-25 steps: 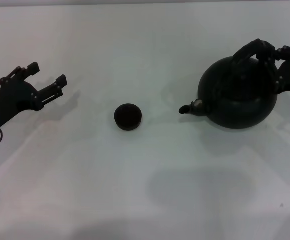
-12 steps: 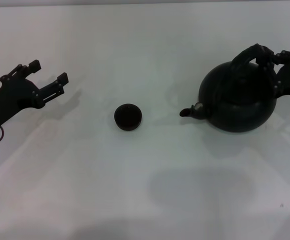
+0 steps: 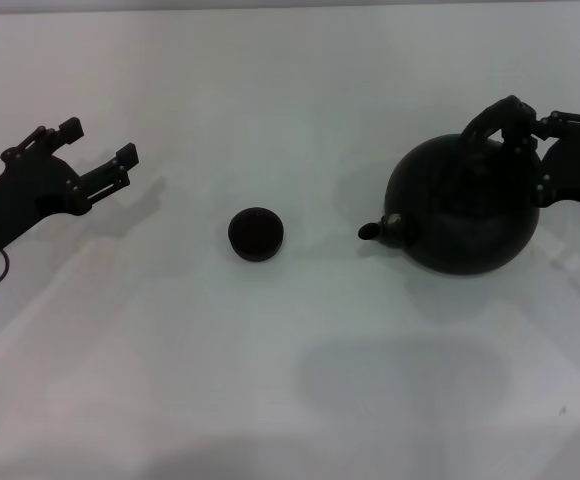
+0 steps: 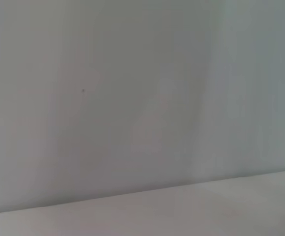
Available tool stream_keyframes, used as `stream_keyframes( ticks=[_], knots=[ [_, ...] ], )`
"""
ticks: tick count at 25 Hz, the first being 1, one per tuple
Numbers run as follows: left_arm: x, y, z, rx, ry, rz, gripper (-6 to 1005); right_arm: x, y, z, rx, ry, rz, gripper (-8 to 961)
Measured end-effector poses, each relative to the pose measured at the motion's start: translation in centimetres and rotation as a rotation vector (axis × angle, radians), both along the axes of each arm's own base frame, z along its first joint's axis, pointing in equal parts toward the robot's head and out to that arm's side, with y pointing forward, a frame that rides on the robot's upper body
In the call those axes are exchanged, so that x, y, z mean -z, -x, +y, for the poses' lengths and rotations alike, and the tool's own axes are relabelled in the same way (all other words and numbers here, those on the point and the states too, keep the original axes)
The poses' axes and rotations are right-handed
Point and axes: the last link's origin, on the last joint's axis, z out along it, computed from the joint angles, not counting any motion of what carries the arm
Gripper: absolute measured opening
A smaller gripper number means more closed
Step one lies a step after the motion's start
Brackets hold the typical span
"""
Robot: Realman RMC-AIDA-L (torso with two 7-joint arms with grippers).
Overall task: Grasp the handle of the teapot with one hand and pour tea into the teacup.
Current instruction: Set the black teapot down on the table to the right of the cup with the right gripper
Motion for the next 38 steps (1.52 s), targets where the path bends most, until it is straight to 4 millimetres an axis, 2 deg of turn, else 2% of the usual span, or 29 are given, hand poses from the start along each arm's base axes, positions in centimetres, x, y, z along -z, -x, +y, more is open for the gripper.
stream_keyframes(
  ticks=[3, 11, 22, 28, 33, 38],
  knots=[
    [0.0, 0.0, 0.0, 0.000, 0.000, 0.000, 879, 0.0, 0.0, 0.0, -0.012, -0.004, -0.016, 111],
    [0.0, 0.0, 0.0, -0.001, 0.000, 0.000, 879, 0.1, -0.3, -0.1, 0.005, -0.007, -0.016, 208],
    [0.0, 0.0, 0.0, -0.001, 0.000, 0.000, 878, -0.1, -0.7, -0.2, 0.042, -0.010, 0.036, 294],
    [0.0, 0.0, -0.1, 0.002, -0.002, 0.006, 879, -0.9, -0.6, -0.4, 0.044, -0.025, 0.107, 499],
    [0.0, 0.1, 0.0, 0.002, -0.003, 0.008, 879, -1.4, -0.8, -0.9, 0.047, -0.031, 0.142, 729],
    [-0.1, 0.1, 0.0, -0.001, -0.009, 0.008, 879, -1.4, -1.0, -1.5, 0.049, -0.028, 0.155, 753]
  ],
)
